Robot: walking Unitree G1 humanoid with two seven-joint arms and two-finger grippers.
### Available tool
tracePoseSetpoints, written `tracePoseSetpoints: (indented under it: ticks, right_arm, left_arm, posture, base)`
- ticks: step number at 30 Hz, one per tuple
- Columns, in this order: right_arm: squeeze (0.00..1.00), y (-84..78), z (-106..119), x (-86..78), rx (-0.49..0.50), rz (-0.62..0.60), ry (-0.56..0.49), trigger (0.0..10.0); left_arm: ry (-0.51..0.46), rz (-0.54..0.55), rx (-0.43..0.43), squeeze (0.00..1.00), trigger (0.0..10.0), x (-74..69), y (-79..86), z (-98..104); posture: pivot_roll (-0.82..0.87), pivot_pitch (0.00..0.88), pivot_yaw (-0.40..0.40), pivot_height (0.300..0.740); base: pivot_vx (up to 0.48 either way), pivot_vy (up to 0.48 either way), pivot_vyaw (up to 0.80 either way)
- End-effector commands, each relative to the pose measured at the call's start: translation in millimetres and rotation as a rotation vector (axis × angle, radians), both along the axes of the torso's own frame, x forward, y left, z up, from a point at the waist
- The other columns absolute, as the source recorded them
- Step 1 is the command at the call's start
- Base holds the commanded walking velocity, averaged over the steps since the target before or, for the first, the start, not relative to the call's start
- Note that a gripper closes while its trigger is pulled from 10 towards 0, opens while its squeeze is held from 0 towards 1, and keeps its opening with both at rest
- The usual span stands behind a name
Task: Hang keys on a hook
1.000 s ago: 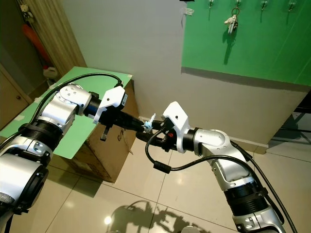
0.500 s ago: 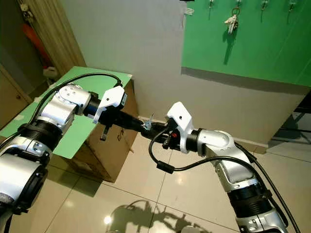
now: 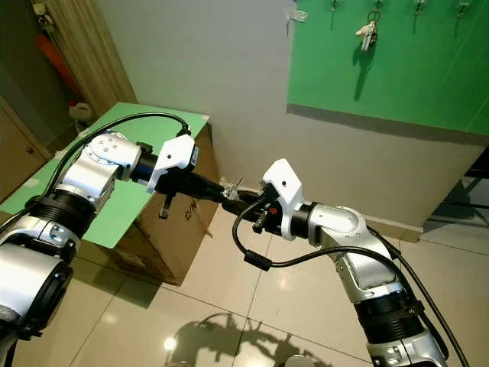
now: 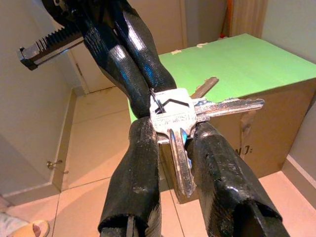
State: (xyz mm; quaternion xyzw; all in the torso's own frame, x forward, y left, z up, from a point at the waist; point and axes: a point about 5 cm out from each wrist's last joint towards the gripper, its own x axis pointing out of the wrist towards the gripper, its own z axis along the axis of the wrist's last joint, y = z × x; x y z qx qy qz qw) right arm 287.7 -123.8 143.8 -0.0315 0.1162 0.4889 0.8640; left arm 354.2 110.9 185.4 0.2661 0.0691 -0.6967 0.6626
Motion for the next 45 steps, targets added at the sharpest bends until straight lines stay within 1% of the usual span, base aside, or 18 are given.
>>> tracePoseSetpoints:
  ticks: [1,2,4,5,7,17,19,25,28,29,32,34,37,39,41,42,43,45]
  right_arm:
    - [0.0,2.3,5,-2.0,0.027,0.02,-0.03,0.0]
    - [0.0,2.1,4,-2.2,0.026,0.019,-0.028,0.0]
    - [0.0,2.1,4,-2.2,0.026,0.019,-0.028,0.0]
    - [0.0,2.1,4,-2.0,0.026,0.019,-0.028,0.0]
    - [0.0,2.4,5,-1.9,0.027,0.018,-0.028,0.0]
    - [0.0,2.3,4,-1.6,0.026,0.014,-0.03,0.0]
    - [0.0,1.2,5,-1.2,0.025,0.001,-0.038,0.0]
    - [0.0,-1.2,5,-1.4,0.033,-0.028,-0.047,0.0]
    - [0.0,-3.1,4,-1.1,0.04,-0.056,-0.05,0.0]
    - [0.0,-3.8,4,-0.7,0.044,-0.068,-0.052,0.0]
    - [0.0,-5.9,4,3.4,0.063,-0.135,-0.07,0.0]
    - [0.0,-6.8,6,7.4,0.083,-0.209,-0.09,0.0]
    - [0.0,-10.3,8,15.5,0.11,-0.399,-0.128,0.0]
    - [0.0,-11.0,8,16.4,0.125,-0.434,-0.122,0.0]
    - [0.0,-13.1,2,17.6,0.349,-0.606,0.033,0.0]
    - [0.0,-13.3,-2,17.1,0.432,-0.651,0.095,0.0]
    - [0.0,-14.8,-9,16.4,0.487,-0.723,0.155,0.0]
    - [0.0,-13.4,-19,13.6,0.523,-0.788,0.202,0.0]
  left_arm:
    - [-0.036,0.045,0.021,0.0,10.0,1.8,5.8,-1]
    - [-0.072,0.073,0.006,0.0,10.0,3.9,4.3,0]
    - [-0.078,0.087,-0.002,0.0,10.0,4.9,3.8,0]
    - [-0.054,0.089,0.004,1.0,10.0,5.5,4.4,0]
    - [-0.028,0.086,-0.005,1.0,10.0,5.7,3.8,1]
    - [-0.04,0.092,0.022,1.0,10.0,6.3,6.4,-1]
    - [-0.05,0.126,0.049,1.0,10.0,8.4,16.3,0]
    - [-0.047,0.204,0.04,1.0,10.0,11.3,33.2,2]
    - [-0.036,0.229,0.042,1.0,10.0,10.1,39.3,-3]
    - [-0.029,0.231,0.039,0.0,10.0,9.0,40.1,-5]
    - [-0.008,0.243,0.008,0.0,10.0,5.2,38.0,-15]
    - [0.022,0.276,-0.059,0.0,10.0,3.5,33.5,-20]
    - [0.085,0.378,-0.195,0.0,10.0,4.7,26.6,-27]
    - [0.11,0.402,-0.221,0.0,10.0,4.9,25.5,-29]
    - [0.173,0.437,-0.274,0.0,10.0,-1.3,19.6,-41]
    - [0.186,0.442,-0.284,0.0,10.0,-3.6,17.8,-45]
    - [0.184,0.458,-0.287,0.0,10.0,-6.3,16.5,-51]
    - [0.19,0.561,-0.317,0.0,10.0,-4.6,17.0,-57]
  posture:
    - [-0.16,0.0,0.105,0.74]
    - [-0.16,0.0,0.106,0.74]
    - [-0.16,0.0,0.106,0.74]
    - [-0.16,0.0,0.107,0.74]
    - [-0.16,0.0,0.107,0.74]
    - [-0.17,0.0,0.11,0.74]
    - [-0.17,0.0,0.115,0.74]
    - [-0.18,0.0,0.117,0.74]
    - [-0.17,0.0,0.117,0.74]
    - [-0.17,0.0,0.117,0.74]
    - [-0.17,0.0,0.114,0.74]
    - [-0.17,0.0,0.114,0.74]
    - [-0.17,0.0,0.109,0.74]
    - [-0.17,0.0,0.107,0.74]
    - [-0.17,0.0,0.104,0.74]
    - [-0.17,0.0,0.104,0.74]
    - [-0.17,0.0,0.104,0.74]
    - [-0.17,0.0,0.106,0.74]
  base:
    - [0.0,0.0,0.0]
    - [0.0,0.0,0.0]
    - [0.0,0.0,0.0]
    - [0.0,0.0,0.0]
    - [0.0,0.0,0.0]
    - [0.0,0.0,0.0]
    - [0.0,0.0,0.0]
    - [0.0,0.0,0.0]
    - [0.0,0.0,0.0]
    - [0.0,0.0,0.0]
    - [0.0,0.0,0.0]
    - [0.0,0.0,0.0]
    - [0.0,0.0,0.0]
    - [0.0,0.0,0.0]
    - [0.0,0.0,0.0]
    - [0.0,0.0,0.0]
    - [0.0,0.0,0.0]
    - [0.0,0.0,0.0]
